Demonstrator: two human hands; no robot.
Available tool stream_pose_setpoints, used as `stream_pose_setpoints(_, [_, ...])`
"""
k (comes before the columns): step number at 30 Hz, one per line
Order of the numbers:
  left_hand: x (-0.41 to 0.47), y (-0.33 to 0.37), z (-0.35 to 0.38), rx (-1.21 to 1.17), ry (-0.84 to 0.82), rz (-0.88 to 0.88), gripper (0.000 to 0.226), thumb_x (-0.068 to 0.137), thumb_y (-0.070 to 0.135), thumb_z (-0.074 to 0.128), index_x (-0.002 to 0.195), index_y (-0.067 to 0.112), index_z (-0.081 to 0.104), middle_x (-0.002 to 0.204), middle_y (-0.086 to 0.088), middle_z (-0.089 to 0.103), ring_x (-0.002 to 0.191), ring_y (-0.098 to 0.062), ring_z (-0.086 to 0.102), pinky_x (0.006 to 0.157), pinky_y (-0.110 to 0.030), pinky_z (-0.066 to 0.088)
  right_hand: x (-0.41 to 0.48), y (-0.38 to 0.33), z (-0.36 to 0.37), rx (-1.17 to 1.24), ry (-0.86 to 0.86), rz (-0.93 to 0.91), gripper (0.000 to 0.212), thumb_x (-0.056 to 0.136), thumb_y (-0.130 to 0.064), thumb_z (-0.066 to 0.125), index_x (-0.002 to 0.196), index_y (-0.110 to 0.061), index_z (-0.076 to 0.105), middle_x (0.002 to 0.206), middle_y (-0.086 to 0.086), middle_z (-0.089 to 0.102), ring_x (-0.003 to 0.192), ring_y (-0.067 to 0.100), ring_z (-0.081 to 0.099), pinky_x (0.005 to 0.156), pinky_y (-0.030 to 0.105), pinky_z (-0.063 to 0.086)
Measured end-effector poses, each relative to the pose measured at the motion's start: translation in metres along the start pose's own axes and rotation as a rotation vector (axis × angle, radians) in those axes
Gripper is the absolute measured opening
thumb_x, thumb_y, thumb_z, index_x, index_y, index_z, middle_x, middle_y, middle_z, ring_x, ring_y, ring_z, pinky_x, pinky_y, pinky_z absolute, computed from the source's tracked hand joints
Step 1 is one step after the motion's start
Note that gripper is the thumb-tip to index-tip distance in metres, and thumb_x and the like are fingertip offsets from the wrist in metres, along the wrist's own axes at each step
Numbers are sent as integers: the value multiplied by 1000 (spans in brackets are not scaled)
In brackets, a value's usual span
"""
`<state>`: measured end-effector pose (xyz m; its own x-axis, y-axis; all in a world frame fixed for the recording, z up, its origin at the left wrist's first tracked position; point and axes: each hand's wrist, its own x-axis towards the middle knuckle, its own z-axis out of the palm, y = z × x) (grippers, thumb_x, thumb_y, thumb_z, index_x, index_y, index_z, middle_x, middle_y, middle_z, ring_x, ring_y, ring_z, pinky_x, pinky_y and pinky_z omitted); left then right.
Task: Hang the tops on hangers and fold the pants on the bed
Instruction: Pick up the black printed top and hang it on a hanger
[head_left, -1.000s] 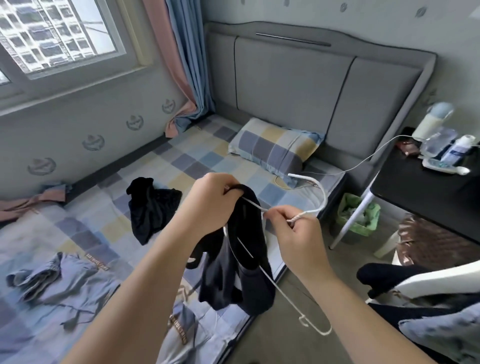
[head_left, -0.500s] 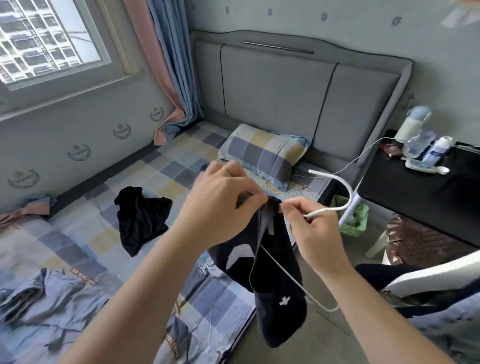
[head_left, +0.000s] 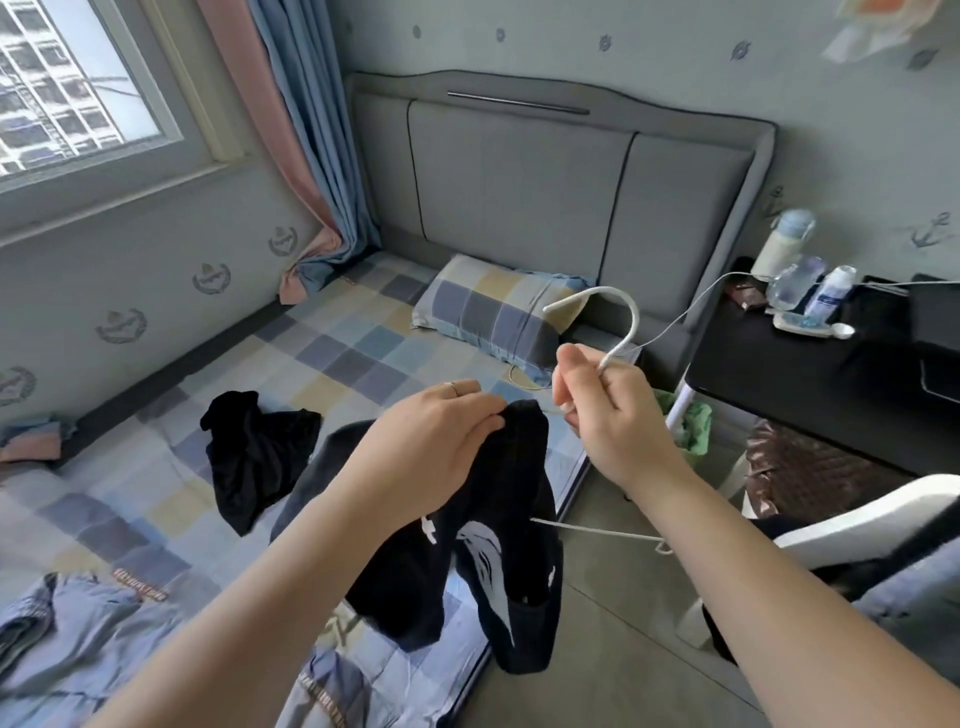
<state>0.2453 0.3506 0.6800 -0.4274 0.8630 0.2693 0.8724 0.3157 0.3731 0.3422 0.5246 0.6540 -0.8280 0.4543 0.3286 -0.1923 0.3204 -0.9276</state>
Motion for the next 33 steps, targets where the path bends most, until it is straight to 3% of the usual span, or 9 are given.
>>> stream_pose_setpoints(4, [-8, -3, 8, 0, -3, -83, 26, 105, 28, 47, 116, 23, 71, 95, 13, 61, 86, -12, 59, 70, -27, 46, -5, 6, -1, -149, -69, 16, 40, 103, -46, 41, 83, -15, 57, 60, -5, 51, 56, 8, 48, 58, 21, 39])
stream_pose_setpoints(9, [-19, -12, 12, -57, 189, -261, 20, 102, 23, 53, 106, 21, 73, 94, 17, 66, 93, -12, 62, 78, -33, 51, -39, 29, -2, -402, 223, -218, 18, 99, -26, 51, 110, -16, 61, 101, -5, 62, 99, 12, 60, 87, 18, 44])
stream_pose_setpoints(14, [-21, -10, 13, -189, 206, -368, 14, 96, 33, 62, 101, 24, 72, 86, 13, 67, 82, -9, 62, 75, -37, 53, -65, 50, 22, -222, -238, 165, 38, 98, -21, 62, 122, -49, 55, 111, -22, 65, 106, 0, 60, 84, 13, 45])
stream_pose_setpoints(16, [-22, -8, 13, -205, 132, -384, 21, 88, 39, 71, 104, 27, 70, 88, 14, 66, 83, -9, 62, 74, -33, 53, -64, 55, 29, -208, -295, 194, 30, 98, -21, 61, 111, -49, 61, 103, -20, 67, 100, 4, 62, 81, 15, 47])
stream_pose_setpoints(19, [-25, -11, 16, -174, 81, -379, 18, 89, 22, 71, 106, 20, 67, 92, 6, 67, 85, -15, 61, 76, -37, 53, -61, 60, 32, -341, -239, 146, 13, 99, -20, 61, 88, -19, 67, 85, -4, 62, 86, 19, 59, 77, 36, 49])
stream_pose_setpoints(23, [-29, -22, 18, -129, 124, -357, 10, 92, 7, 56, 97, 8, 65, 83, -1, 62, 80, -16, 56, 72, -37, 48, -69, 55, 30, -192, -205, 113, 42, 103, -18, 53, 72, -47, 51, 65, -21, 50, 61, 3, 44, 60, 14, 35])
stream_pose_setpoints(27, [-34, -24, 21, -139, 186, -358, 11, 92, 6, 57, 85, 10, 65, 71, 2, 57, 68, -10, 52, 63, -31, 46, -74, 68, 29, -246, -411, 298, 13, 99, -35, 55, 88, -32, 62, 74, -13, 62, 72, 7, 55, 75, 25, 48])
stream_pose_setpoints(30, [-39, -31, 16, -163, 241, -348, 12, 93, 10, 61, 87, 13, 70, 69, 3, 63, 64, -13, 57, 61, -38, 50, -74, 93, 17, -691, -516, 367, 22, 98, -45, 52, 101, -28, 67, 88, -12, 65, 97, 8, 46, 117, 40, 19])
stream_pose_setpoints(33, [-43, -43, 6, -199, 261, -388, 15, 92, 14, 63, 90, 24, 74, 67, 6, 66, 59, -14, 61, 56, -35, 54, -78, 115, 0, -969, -553, 314, 26, 96, -51, 52, 105, -33, 69, 113, -16, 63, 138, 3, 30, 117, 55, -18])
